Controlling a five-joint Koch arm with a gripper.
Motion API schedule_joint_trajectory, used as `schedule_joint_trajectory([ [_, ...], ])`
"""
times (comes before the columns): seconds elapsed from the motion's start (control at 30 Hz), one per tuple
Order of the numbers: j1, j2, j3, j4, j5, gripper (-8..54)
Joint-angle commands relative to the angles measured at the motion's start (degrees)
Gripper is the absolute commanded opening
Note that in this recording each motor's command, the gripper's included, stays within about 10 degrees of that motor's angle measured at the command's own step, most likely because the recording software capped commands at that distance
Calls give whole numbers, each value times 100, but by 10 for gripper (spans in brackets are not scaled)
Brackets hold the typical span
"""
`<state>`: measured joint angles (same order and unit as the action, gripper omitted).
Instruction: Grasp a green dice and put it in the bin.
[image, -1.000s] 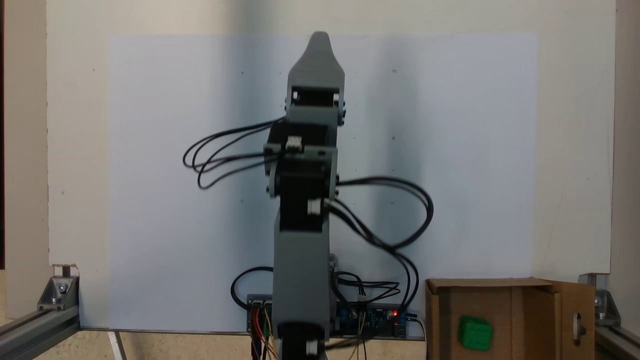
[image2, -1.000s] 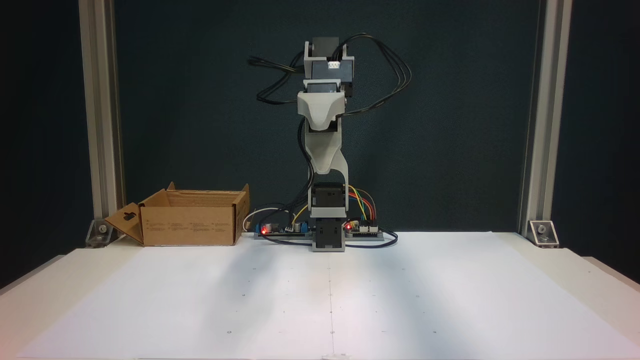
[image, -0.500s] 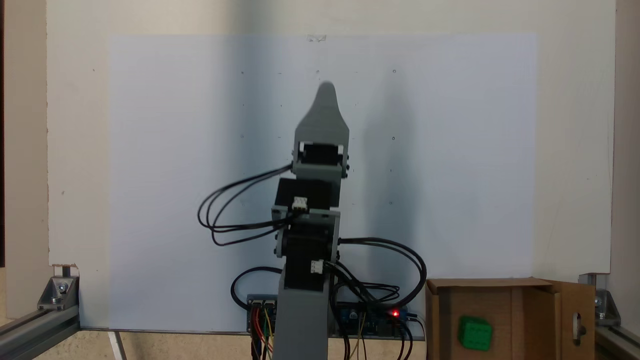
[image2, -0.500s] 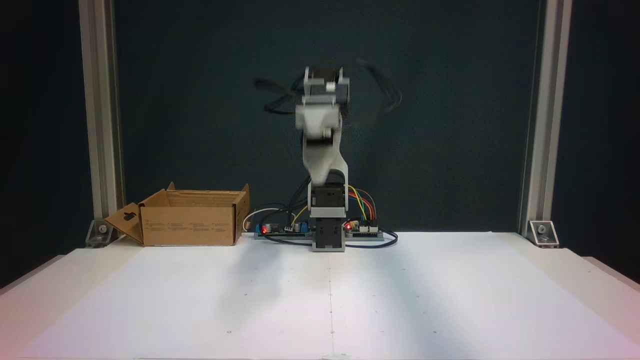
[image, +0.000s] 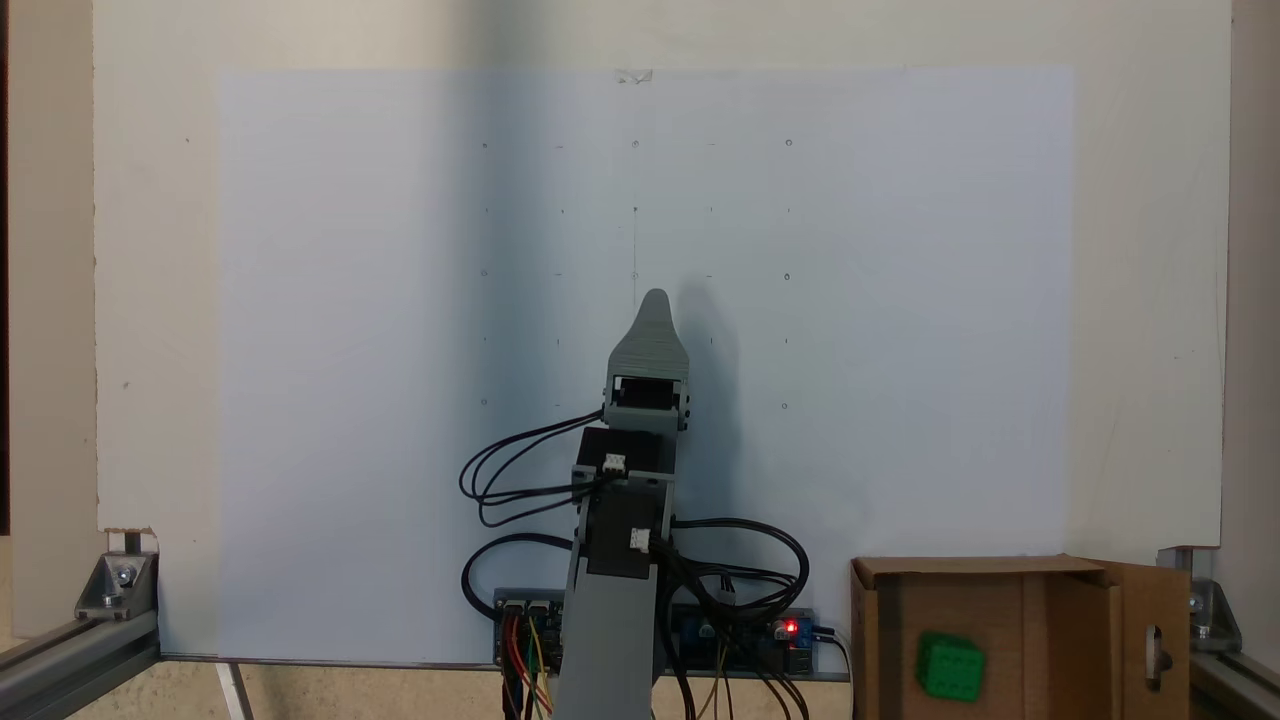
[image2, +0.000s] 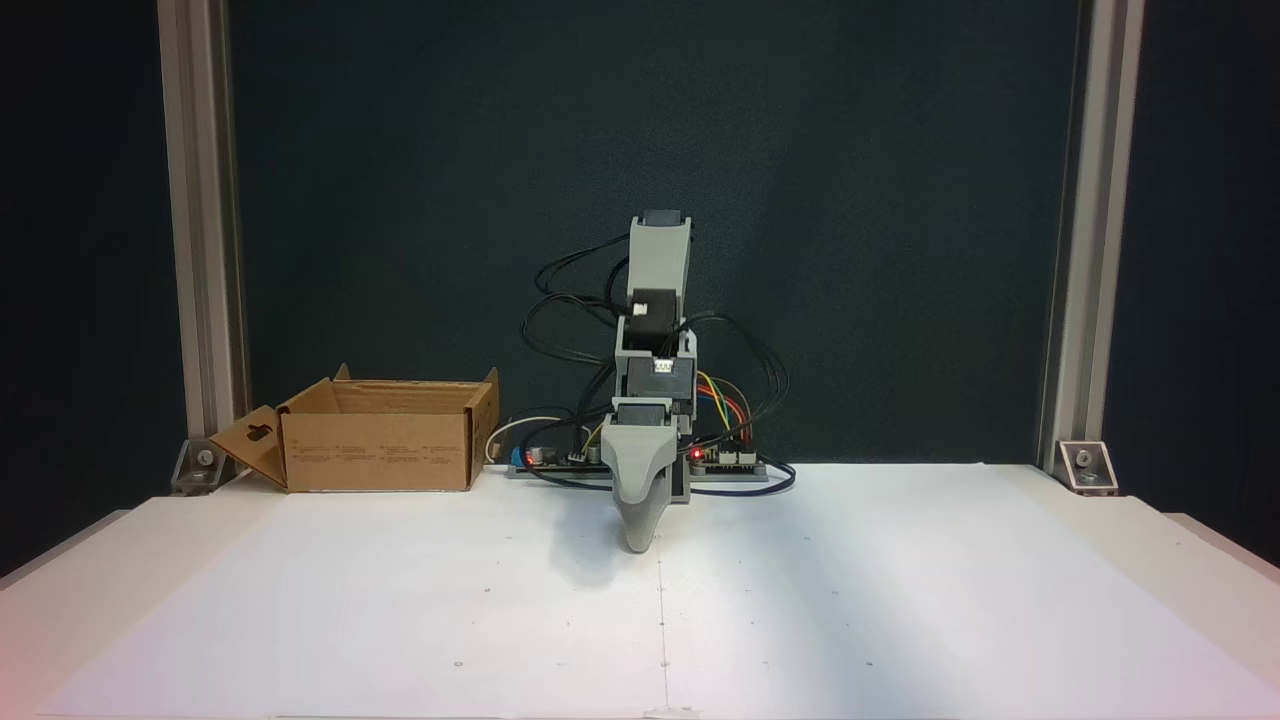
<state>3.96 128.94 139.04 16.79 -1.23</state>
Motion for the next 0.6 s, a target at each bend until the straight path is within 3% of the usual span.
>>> schedule_joint_trajectory([
  [0.0,18,413,387,-930,-211,459],
  [0.27,-211,650,2215,-3654,-237,461],
  [0.57,-167,668,2318,-5342,-237,460],
])
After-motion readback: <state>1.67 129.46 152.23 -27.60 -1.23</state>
